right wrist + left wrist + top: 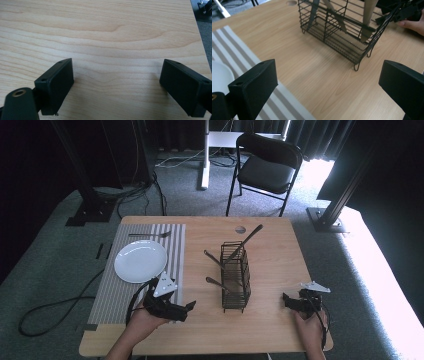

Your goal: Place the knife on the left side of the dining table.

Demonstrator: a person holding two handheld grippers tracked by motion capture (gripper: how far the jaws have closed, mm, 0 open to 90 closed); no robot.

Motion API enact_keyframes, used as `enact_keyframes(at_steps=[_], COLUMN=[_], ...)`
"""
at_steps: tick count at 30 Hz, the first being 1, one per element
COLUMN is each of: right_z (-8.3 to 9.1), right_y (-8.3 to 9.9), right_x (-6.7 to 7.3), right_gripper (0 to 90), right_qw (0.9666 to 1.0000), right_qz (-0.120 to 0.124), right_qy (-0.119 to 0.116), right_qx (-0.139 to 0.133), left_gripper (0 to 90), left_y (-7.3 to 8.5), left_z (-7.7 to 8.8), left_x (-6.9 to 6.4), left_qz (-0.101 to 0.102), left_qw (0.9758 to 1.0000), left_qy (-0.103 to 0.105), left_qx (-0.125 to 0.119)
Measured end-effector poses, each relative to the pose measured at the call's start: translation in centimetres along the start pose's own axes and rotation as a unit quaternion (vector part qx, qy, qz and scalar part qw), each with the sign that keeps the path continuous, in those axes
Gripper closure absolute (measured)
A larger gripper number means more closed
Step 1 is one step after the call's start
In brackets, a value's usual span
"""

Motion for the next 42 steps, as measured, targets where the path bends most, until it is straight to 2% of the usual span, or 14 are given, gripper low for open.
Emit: enact_keyframes(at_steps=[6,10,19,20,24,27,29,32,33,35,42], right_z=[0.0,0.0,0.0,0.0,0.0,0.0,0.0,0.0,0.0,0.0,0.0], right_y=[0.0,0.0,0.0,0.0,0.0,0.0,0.0,0.0,0.0,0.0,0.0], right_x=[0.0,0.0,0.0,0.0,0.0,0.0,0.0,0.0,0.0,0.0,0.0], right_gripper=[11.5,11.5,11.6,11.6,11.6,11.6,11.6,11.6,11.6,11.6,11.7], right_qw=[1.0000,1.0000,1.0000,1.0000,1.0000,1.0000,1.0000,1.0000,1.0000,1.0000,1.0000], right_qz=[0.000,0.000,0.000,0.000,0.000,0.000,0.000,0.000,0.000,0.000,0.000], right_qy=[0.000,0.000,0.000,0.000,0.001,0.001,0.001,0.001,0.001,0.001,0.001], right_qx=[0.000,0.000,0.000,0.000,0.000,0.000,0.000,0.000,0.000,0.000,0.000], left_gripper=[2.2,3.5,7.3,12.2,17.1,23.2,32.6,41.2,42.1,49.6,65.8], left_y=[-1.2,-1.9,-3.9,-4.1,-4.8,-5.1,-5.3,-5.5,-5.6,-5.7,-5.8], left_z=[-0.7,-1.0,-1.4,-1.4,-1.9,-2.4,-2.7,-3.0,-3.1,-3.3,-3.5], left_x=[-1.0,-1.4,-2.5,-2.5,-2.9,-3.3,-3.6,-4.0,-4.0,-4.0,-3.7], left_qz=[-0.012,-0.009,-0.009,-0.008,0.001,0.000,0.000,0.005,0.008,0.016,0.034], left_qw=[0.9999,0.9998,0.9992,0.9991,0.9987,0.9986,0.9984,0.9982,0.9982,0.9981,0.9968], left_qy=[0.012,0.013,0.033,0.034,0.042,0.043,0.047,0.049,0.047,0.045,0.055], left_qx=[-0.004,-0.009,-0.023,-0.025,-0.030,-0.030,-0.030,-0.035,-0.037,-0.040,-0.048])
Point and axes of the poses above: each handheld gripper's, and its own axes: z roughly backward along the jaws, y roughly out of its underside, x roughly to its left, the point moved 8 cm from there along -z, roughly forward along the jaws
